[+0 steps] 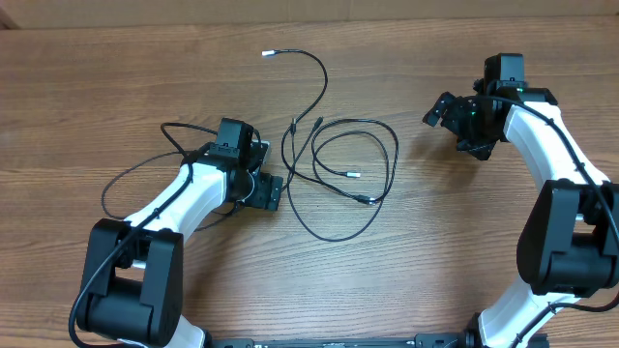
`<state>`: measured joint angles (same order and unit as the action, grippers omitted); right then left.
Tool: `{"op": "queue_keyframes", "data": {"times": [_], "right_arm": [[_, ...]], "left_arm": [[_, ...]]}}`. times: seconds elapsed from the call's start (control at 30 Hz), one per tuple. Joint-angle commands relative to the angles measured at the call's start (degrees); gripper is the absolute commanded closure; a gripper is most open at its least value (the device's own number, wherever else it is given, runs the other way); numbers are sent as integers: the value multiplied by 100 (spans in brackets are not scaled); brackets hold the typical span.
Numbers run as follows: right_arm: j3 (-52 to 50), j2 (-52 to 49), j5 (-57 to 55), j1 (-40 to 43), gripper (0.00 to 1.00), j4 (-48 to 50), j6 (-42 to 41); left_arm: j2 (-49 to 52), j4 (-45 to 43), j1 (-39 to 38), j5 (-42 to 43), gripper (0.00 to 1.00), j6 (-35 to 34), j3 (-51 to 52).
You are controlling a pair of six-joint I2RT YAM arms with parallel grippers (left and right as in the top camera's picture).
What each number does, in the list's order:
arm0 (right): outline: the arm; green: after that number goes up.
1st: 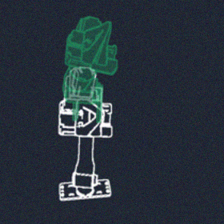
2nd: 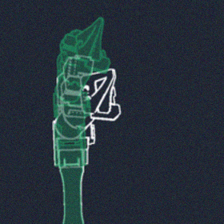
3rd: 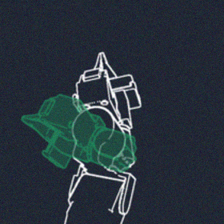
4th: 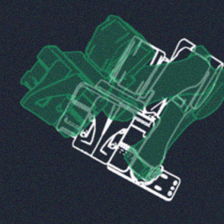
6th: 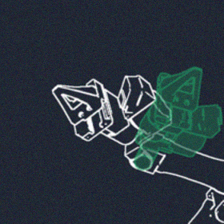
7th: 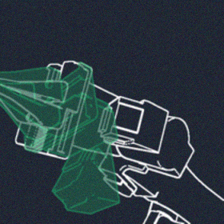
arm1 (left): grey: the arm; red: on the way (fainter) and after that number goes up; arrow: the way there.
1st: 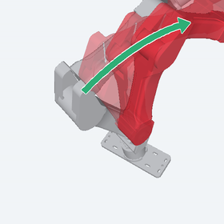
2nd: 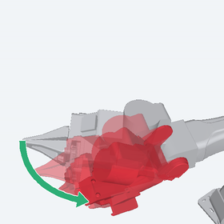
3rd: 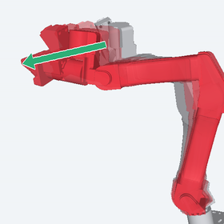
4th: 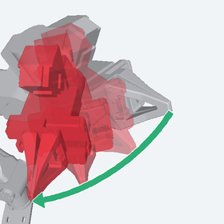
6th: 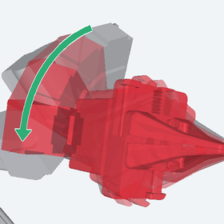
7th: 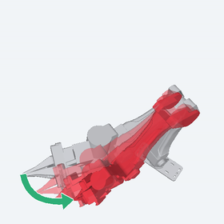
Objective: Untangle cables
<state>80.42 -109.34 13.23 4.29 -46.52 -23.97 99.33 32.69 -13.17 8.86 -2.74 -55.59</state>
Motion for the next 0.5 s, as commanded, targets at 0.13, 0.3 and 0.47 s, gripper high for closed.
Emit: {"op": "queue_keyframes", "data": {"times": [0.13, 0.3, 0.47], "right_arm": [[92, 142, -33, -4, 0, 13, -4], [92, 144, -33, -4, 0, 11, -2], [92, 142, -33, -4, 0, 11, -4]], "left_arm": [[76, -24, -2, 0, 1, 85, 116], [76, -44, -2, 0, 1, 85, 116], [76, -46, -2, 0, 0, 85, 116]]}}
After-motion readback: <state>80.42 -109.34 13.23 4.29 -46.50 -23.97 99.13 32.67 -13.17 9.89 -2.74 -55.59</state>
